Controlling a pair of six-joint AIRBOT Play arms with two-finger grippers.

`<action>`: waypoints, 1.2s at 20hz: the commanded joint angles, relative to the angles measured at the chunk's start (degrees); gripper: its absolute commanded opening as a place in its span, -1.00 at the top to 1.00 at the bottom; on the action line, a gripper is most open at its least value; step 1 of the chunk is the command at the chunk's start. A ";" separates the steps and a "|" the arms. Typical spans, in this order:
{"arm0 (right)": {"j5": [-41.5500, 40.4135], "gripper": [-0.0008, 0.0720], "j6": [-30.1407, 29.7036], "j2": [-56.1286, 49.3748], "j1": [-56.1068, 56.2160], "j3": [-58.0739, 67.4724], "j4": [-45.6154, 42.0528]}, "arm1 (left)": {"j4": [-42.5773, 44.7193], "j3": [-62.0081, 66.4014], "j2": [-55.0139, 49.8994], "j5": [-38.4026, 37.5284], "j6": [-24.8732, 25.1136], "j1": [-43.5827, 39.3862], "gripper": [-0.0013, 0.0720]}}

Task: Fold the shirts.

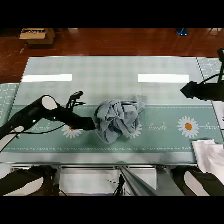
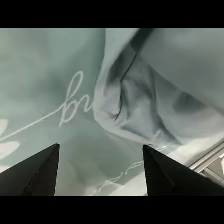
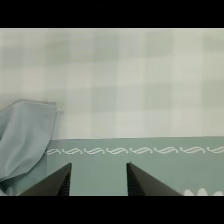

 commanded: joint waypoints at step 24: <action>-20.87 -0.36 -16.15 -27.54 13.75 -13.92 47.60 | -19.80 -0.13 -8.37 -4.28 14.14 1.66 0.89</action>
